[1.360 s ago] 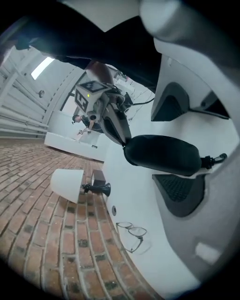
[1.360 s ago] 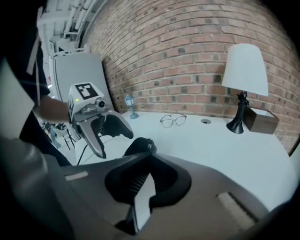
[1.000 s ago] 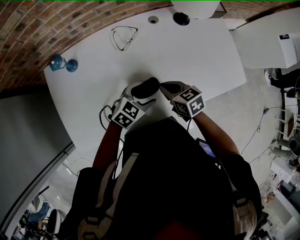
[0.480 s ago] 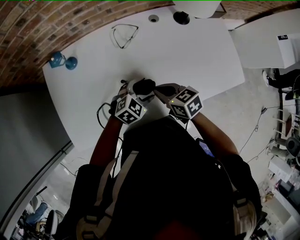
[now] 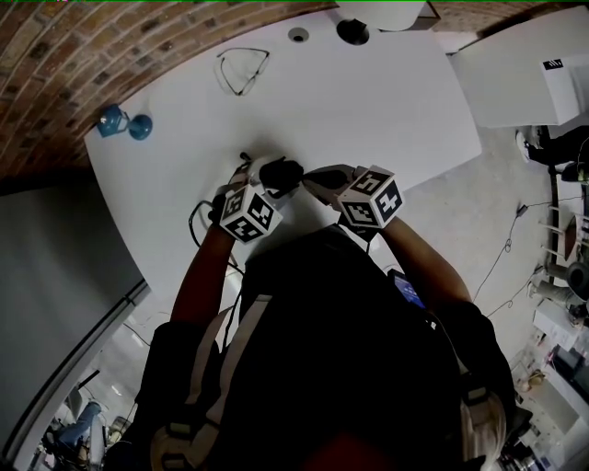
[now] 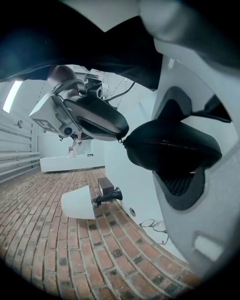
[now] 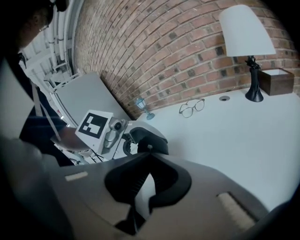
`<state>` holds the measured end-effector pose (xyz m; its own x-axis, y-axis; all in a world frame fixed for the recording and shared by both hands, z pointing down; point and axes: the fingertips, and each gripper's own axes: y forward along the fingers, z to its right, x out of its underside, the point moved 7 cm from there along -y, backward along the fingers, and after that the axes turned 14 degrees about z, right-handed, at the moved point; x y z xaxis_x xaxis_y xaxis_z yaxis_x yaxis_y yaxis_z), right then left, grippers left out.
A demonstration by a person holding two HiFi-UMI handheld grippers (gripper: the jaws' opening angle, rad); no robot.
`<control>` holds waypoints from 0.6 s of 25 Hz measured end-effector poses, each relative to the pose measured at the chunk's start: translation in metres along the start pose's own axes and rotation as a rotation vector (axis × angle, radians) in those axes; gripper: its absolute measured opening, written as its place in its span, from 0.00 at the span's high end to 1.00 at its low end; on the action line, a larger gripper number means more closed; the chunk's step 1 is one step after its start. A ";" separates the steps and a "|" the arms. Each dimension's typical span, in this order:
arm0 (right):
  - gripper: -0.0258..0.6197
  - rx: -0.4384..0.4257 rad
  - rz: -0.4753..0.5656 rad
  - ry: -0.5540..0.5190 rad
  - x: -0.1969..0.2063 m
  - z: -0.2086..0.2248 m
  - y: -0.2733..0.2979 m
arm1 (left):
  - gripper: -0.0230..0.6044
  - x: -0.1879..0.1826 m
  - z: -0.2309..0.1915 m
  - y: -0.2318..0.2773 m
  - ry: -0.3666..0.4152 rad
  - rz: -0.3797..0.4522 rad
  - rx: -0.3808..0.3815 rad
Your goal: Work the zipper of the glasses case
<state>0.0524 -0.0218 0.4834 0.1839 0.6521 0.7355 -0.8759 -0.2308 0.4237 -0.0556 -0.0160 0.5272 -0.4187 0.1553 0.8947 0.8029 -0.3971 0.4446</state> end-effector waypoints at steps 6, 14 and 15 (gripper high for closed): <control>0.95 -0.041 0.054 0.085 -0.001 -0.001 -0.001 | 0.50 0.000 -0.001 0.000 -0.003 -0.006 0.020; 0.96 -0.042 0.064 0.123 -0.001 0.003 -0.002 | 0.51 0.000 -0.001 -0.001 0.005 -0.002 0.042; 0.96 -0.044 0.062 0.148 0.000 0.005 -0.003 | 0.51 0.000 -0.001 -0.001 0.008 0.004 0.043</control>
<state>0.0565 -0.0248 0.4843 0.0642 0.7375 0.6722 -0.9029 -0.2440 0.3539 -0.0571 -0.0163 0.5266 -0.4189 0.1467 0.8961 0.8219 -0.3583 0.4429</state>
